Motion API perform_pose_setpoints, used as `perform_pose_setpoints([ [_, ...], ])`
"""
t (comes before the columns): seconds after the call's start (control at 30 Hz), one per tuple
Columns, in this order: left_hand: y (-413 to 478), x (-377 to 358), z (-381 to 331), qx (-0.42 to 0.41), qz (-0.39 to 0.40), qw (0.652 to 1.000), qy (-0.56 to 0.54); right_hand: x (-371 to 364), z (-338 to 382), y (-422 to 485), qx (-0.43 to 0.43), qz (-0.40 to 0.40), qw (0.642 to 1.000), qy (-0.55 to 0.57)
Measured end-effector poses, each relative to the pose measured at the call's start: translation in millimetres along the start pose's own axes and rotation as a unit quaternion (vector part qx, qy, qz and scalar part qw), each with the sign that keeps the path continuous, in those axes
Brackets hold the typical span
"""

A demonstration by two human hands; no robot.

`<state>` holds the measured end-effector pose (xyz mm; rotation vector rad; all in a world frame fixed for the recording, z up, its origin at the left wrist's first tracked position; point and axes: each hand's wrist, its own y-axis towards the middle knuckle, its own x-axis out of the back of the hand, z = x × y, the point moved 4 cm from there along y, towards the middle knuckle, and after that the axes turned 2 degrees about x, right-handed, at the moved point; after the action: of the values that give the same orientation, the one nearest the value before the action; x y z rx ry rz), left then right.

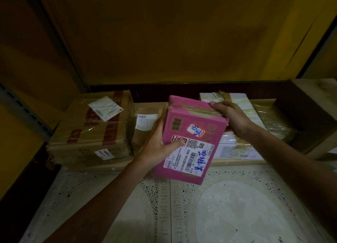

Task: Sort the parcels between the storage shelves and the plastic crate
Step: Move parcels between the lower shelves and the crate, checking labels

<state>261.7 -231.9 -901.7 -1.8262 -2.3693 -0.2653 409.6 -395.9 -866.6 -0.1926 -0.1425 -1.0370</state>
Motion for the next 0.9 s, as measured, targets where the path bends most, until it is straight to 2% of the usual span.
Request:
perform_pose_setpoints([
  [0.17, 3.6, -4.5, -13.9, -0.021, -0.029, 0.998, -0.057, -1.2, 3.1, -3.9, 0.014, -0.001, 0.998, 0.054],
  [0.33, 3.4, -5.6, -7.3, 0.023, -0.08, 0.992, -0.092, -24.2, -1.0, -11.7, 0.063, 0.087, 0.992, 0.073],
  [0.5, -3.0, 4.3, -4.3, 0.035, -0.088, 0.986, -0.135, -35.9, -12.8, -20.5, 0.071, 0.096, 0.991, 0.065],
  [0.63, -6.3, 4.2, -7.0, 0.025, -0.021, 0.99, -0.134, -26.9, -1.2, -24.3, 0.086, 0.001, 0.99, 0.112],
  [0.73, -12.4, -10.6, 0.7, 0.06, 0.056, 0.99, -0.117, -3.2, 12.1, -31.8, 0.089, -0.104, 0.982, 0.131],
  [0.9, -1.2, -50.7, -14.6, 0.059, 0.115, 0.984, -0.124, 45.7, 26.7, -69.8, 0.112, -0.201, 0.972, 0.047],
])
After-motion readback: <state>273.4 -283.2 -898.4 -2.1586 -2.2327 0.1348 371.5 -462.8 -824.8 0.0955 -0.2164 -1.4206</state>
